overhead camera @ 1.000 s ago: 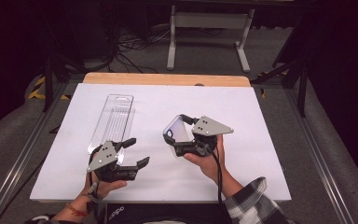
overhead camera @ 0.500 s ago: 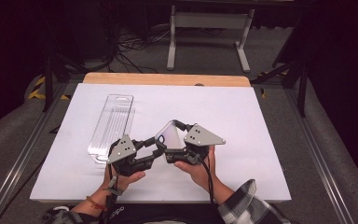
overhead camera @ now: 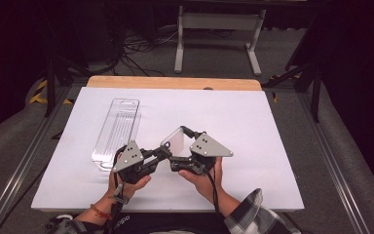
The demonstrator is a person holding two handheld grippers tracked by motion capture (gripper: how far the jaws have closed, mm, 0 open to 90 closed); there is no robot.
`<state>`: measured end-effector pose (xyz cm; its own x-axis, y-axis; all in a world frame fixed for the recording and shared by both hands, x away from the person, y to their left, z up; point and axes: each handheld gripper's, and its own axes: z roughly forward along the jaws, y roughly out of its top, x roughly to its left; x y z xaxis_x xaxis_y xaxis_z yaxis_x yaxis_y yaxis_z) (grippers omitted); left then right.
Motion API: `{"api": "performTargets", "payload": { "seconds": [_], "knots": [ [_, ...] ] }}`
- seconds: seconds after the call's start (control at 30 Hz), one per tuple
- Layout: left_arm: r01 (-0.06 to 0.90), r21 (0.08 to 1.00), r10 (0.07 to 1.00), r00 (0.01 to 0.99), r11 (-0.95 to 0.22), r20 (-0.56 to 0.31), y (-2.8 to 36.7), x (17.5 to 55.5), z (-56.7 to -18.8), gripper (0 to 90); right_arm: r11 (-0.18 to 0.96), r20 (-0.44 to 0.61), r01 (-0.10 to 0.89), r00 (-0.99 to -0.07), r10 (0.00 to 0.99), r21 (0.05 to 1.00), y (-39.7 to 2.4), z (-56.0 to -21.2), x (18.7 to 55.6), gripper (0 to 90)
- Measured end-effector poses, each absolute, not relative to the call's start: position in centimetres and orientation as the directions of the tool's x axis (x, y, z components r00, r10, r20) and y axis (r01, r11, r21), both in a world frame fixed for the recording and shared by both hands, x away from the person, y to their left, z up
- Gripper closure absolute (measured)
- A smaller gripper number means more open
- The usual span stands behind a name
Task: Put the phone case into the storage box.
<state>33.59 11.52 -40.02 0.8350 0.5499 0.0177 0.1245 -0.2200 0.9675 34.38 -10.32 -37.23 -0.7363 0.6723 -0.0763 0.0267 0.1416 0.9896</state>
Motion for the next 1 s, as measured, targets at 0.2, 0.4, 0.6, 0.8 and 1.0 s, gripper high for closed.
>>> {"api": "performTargets", "payload": {
  "seconds": [0.2,0.4,0.6,0.8,1.0],
  "knots": [
    [0.076,0.955,0.537,0.838,-0.287,0.095,11.8,33.2,-39.5,81.4,0.161,-0.087,0.024,-0.756,0.649,0.987,-10.6,-37.0,34.2,17.1],
    [0.069,0.952,0.539,0.836,-0.297,0.108,12.3,33.3,-39.3,81.5,0.129,-0.077,0.006,-0.772,0.631,0.992,-11.3,-36.3,34.0,17.2],
    [0.056,0.953,0.542,0.832,-0.297,0.12,13.2,33.3,-38.9,81.5,0.146,-0.105,-0.016,-0.77,0.629,0.989,-12.5,-35.8,33.6,16.7],
    [0.052,0.954,0.537,0.835,-0.294,0.121,13.7,33.2,-38.8,81.5,0.201,-0.162,-0.042,-0.757,0.633,0.979,-13.6,-35.9,33.3,16.6],
    [0.047,0.955,0.541,0.831,-0.291,0.125,14.1,33.3,-38.6,81.5,0.229,-0.184,-0.042,-0.737,0.65,0.973,-14.7,-36.3,33.3,16.4]
  ]
}}
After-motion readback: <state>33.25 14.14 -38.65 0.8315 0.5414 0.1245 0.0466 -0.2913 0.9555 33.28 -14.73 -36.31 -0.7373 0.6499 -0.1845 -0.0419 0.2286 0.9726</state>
